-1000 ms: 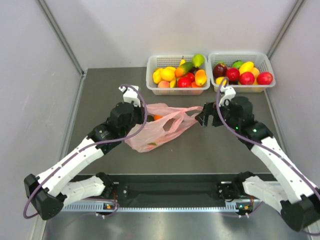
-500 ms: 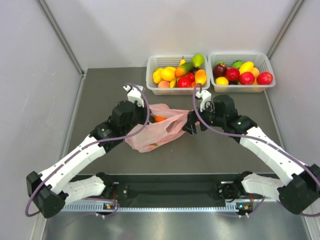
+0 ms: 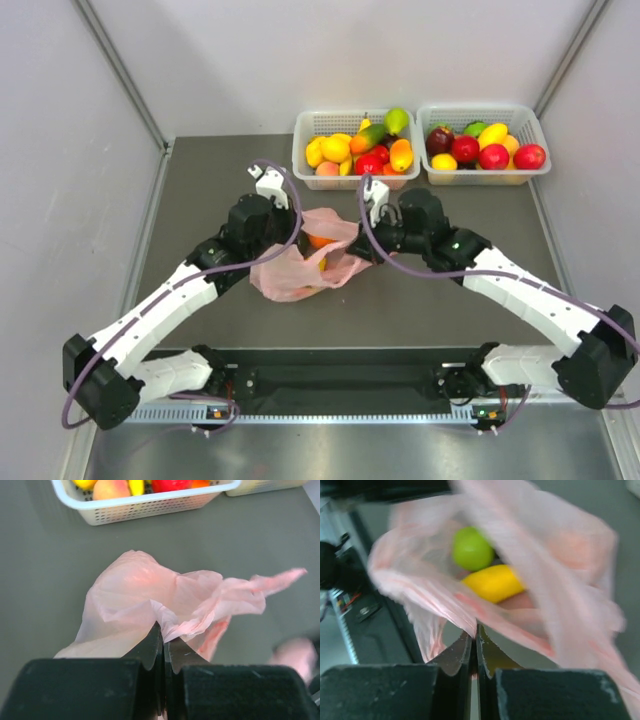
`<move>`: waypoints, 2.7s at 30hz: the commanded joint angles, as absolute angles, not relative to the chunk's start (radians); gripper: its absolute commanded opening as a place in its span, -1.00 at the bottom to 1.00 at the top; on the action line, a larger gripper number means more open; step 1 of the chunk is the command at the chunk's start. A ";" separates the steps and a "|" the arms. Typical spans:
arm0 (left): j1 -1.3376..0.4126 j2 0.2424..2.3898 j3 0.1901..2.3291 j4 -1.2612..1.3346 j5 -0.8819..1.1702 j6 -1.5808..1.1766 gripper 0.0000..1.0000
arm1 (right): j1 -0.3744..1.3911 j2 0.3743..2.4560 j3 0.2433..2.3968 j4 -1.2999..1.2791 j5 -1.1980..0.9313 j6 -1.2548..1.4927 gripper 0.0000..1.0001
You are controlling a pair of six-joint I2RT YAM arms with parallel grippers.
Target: Untie the knot of the plastic bag and take out the fruit
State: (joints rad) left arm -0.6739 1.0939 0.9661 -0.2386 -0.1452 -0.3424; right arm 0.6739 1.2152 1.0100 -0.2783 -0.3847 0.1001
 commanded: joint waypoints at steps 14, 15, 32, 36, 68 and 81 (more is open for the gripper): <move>-0.494 1.219 0.988 0.037 0.051 -0.522 -1.00 | 1.331 1.503 1.247 -0.164 -0.311 0.065 -1.00; -0.492 1.220 0.985 0.041 0.051 -0.528 -1.00 | 1.347 1.576 1.318 -0.169 -0.337 0.048 -1.00; -0.449 1.155 0.916 0.084 0.117 -0.537 -1.00 | 1.407 1.574 1.288 -0.159 -0.261 0.045 0.71; -0.446 1.131 0.900 0.084 0.121 -0.537 -1.00 | 1.401 1.341 1.126 -0.118 -0.143 0.101 0.99; -0.604 0.747 0.716 -0.046 0.270 -0.689 -1.00 | 1.149 1.390 0.937 -0.139 0.461 0.584 -0.81; -0.623 0.689 0.568 -0.097 0.244 -0.752 -1.00 | 0.990 1.585 0.983 -0.199 0.660 0.680 -0.22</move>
